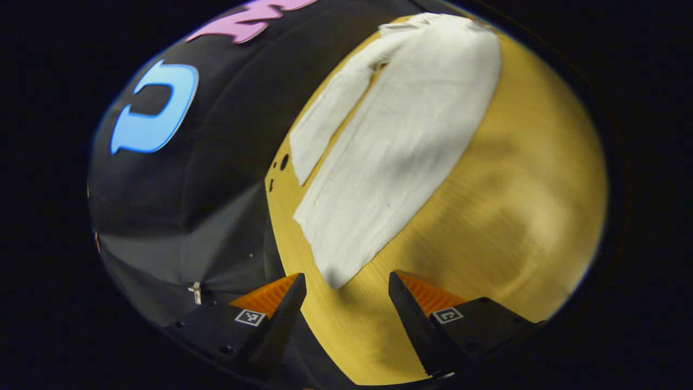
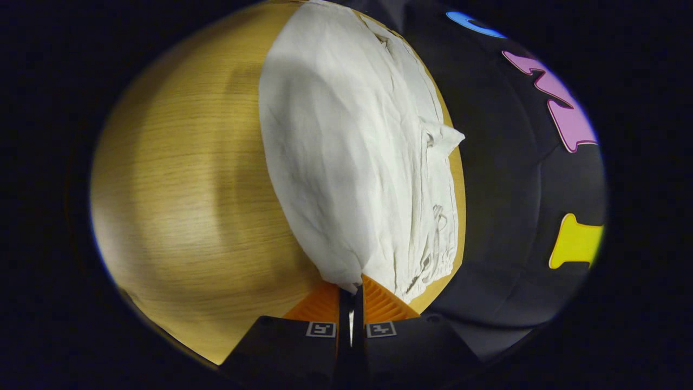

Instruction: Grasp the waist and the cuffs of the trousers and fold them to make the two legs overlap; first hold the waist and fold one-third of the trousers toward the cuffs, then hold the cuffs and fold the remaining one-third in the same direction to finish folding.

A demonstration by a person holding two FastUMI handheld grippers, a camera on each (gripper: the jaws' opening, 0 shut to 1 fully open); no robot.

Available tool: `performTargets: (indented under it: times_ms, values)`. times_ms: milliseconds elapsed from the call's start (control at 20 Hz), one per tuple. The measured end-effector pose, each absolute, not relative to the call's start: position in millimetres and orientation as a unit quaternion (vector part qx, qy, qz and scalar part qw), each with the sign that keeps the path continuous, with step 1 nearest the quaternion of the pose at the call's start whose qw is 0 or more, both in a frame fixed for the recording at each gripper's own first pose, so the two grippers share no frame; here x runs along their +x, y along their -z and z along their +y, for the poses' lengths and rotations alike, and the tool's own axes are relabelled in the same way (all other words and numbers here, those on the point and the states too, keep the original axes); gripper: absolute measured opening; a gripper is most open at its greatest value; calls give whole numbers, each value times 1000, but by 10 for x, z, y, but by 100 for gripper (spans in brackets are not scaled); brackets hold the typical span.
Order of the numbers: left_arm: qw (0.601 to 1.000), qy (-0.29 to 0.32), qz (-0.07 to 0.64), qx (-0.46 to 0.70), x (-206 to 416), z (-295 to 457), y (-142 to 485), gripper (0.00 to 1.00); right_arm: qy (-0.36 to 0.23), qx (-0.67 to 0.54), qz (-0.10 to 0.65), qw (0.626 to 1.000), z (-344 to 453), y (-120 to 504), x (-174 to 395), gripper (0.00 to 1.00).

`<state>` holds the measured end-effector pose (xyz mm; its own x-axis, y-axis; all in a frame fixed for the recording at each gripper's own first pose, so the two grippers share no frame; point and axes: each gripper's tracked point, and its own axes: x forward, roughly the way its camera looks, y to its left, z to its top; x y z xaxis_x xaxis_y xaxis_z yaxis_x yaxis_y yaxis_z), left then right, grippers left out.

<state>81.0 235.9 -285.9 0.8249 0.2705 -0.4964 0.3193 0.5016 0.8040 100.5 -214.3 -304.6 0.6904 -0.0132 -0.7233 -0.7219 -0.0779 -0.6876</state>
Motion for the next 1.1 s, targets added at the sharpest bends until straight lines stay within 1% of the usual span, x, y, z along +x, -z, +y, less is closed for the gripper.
performTargets:
  times_ms: [50,100,150,250,300,350,450,500,550,600,700,850,1100]
  values:
    - [802,30,290,521,889,2358,2898,95,-283,-679,271,621,-2142,3049,999,6]
    - [788,43,282,545,985,2344,2923,87,-281,-680,271,621,-2141,3049,991,5]
    - [775,56,275,567,1067,2350,2910,84,-280,-681,270,620,-2130,3045,988,5]
    - [755,89,275,589,1181,2335,2972,74,-278,-686,267,617,-2127,3046,985,5]
    - [744,104,269,602,1248,2313,2957,59,-275,-690,264,615,-2124,3044,986,6]
    - [735,119,267,612,1288,2302,2955,56,-273,-694,261,613,-2122,3046,988,6]
    - [729,129,276,613,1286,2268,2992,45,-270,-700,257,609,-2120,3055,1008,6]
    - [729,128,283,610,1259,2237,3017,28,-270,-700,257,609,-2122,3056,1005,6]
    - [729,122,286,610,1257,2234,3043,26,-269,-699,259,610,-2117,3054,999,5]
    - [728,114,287,612,1272,2230,3049,10,-268,-697,263,611,-2114,3053,1002,5]
    - [734,102,278,611,1425,2263,3029,7,-265,-694,267,614,-2116,3051,992,5]
    - [747,89,280,597,1421,2270,3020,6,-267,-695,263,613,-2108,3053,998,5]
    - [742,90,282,602,1436,2265,2997,6,-263,-694,262,617,-2119,3037,1016,5]
